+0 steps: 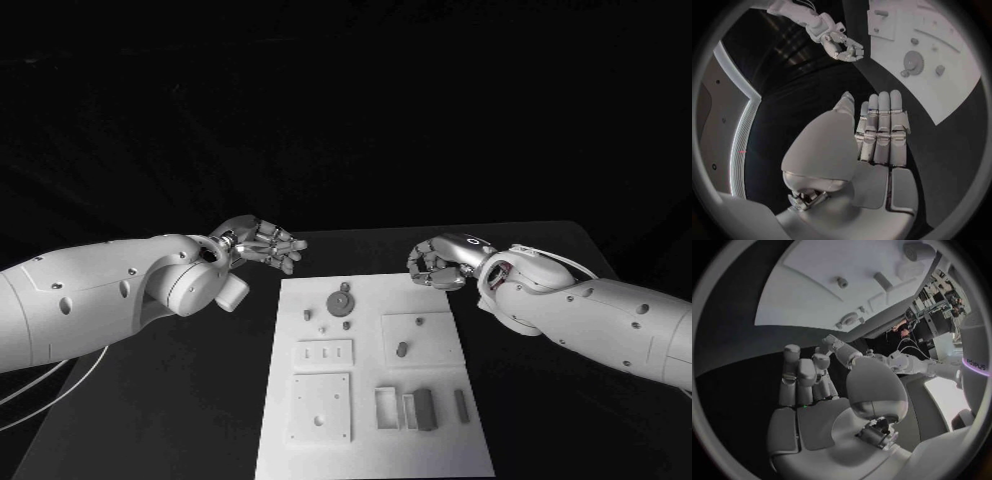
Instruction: Assemble the parts on the task board
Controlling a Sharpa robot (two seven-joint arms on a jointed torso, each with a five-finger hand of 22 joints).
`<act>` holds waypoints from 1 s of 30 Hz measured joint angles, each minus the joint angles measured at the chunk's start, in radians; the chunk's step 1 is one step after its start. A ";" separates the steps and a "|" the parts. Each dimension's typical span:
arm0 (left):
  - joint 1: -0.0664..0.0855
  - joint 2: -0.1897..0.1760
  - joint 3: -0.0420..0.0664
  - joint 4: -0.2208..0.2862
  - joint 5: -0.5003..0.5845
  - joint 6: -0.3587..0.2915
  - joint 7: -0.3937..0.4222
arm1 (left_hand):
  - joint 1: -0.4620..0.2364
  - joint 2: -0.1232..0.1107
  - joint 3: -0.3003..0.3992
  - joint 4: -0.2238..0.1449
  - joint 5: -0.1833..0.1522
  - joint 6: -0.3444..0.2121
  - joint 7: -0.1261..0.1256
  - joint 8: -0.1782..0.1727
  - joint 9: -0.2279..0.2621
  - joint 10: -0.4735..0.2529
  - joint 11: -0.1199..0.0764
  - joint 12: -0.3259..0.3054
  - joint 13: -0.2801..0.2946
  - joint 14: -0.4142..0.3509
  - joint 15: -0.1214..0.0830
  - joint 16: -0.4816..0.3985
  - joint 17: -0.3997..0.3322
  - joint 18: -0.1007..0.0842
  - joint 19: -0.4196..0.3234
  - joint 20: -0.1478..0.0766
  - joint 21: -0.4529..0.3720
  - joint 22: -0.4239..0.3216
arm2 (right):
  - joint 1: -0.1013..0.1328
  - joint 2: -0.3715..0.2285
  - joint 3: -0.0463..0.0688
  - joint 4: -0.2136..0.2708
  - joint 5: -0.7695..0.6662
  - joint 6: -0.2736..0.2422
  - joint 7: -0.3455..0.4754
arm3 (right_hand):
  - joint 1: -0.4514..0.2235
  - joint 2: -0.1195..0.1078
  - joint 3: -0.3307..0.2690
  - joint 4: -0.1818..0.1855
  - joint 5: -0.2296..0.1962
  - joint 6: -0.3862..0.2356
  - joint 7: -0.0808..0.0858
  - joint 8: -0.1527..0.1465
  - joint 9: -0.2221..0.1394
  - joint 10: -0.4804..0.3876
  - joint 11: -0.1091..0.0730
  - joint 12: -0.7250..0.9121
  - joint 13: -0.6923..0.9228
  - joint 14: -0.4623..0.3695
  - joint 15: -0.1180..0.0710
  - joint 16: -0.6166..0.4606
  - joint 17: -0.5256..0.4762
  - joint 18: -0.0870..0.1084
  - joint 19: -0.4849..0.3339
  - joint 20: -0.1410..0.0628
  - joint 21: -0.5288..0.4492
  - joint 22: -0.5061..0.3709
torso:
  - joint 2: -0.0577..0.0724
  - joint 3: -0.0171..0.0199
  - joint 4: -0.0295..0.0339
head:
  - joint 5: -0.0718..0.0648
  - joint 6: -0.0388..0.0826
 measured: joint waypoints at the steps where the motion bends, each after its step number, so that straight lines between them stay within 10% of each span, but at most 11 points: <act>1: 0.000 0.007 0.000 -0.004 -0.013 -0.001 -0.014 | -0.002 -0.003 0.003 -0.003 0.000 0.001 -0.001 0.000 0.000 0.005 -0.002 0.000 0.002 0.002 -0.002 0.000 0.004 0.000 0.002 -0.002 0.002 0.002 | 0.004 0.000 0.000 0.011 0.001 0.004 -0.007 | 0.000 0.000 0.000 0.000 0.000 0.001 -0.001 0.001 0.001 0.000 0.000 0.000 0.000 0.000 0.000 0.000 -0.001 0.000 0.000 0.000 0.000 0.000 | -0.002 -0.0009 -0.0012 | 0.002 0.001; 16: -0.008 0.116 -0.002 -0.017 -0.088 -0.069 -0.137 | -0.070 -0.043 0.012 -0.001 0.000 0.004 0.003 -0.015 -0.008 0.004 -0.001 0.000 0.013 0.006 -0.005 0.002 0.032 0.009 0.009 -0.009 0.011 0.019 | 0.026 0.090 0.002 0.109 0.018 0.093 -0.158 | 0.000 0.000 0.000 0.000 0.000 0.004 -0.004 0.005 0.007 0.003 -0.005 0.000 -0.001 0.003 -0.003 0.000 -0.002 -0.001 0.000 0.000 0.000 0.000 | -0.042 -0.0193 -0.0234 | 0.028 0.015; 30: -0.023 0.144 -0.001 0.049 -0.116 -0.082 -0.260 | -0.270 -0.063 0.004 0.001 0.000 0.004 0.003 -0.035 -0.023 -0.035 0.020 -0.024 0.024 -0.013 0.002 -0.023 0.062 0.010 -0.015 0.000 0.002 0.032 | 0.024 0.155 0.001 0.125 0.045 0.138 -0.270 | 0.000 0.000 0.000 0.000 0.000 0.004 -0.004 0.008 0.010 0.004 -0.006 0.000 -0.001 0.005 -0.001 0.000 -0.002 -0.007 0.005 -0.002 0.000 0.000 | -0.063 -0.0268 -0.0337 | 0.043 0.012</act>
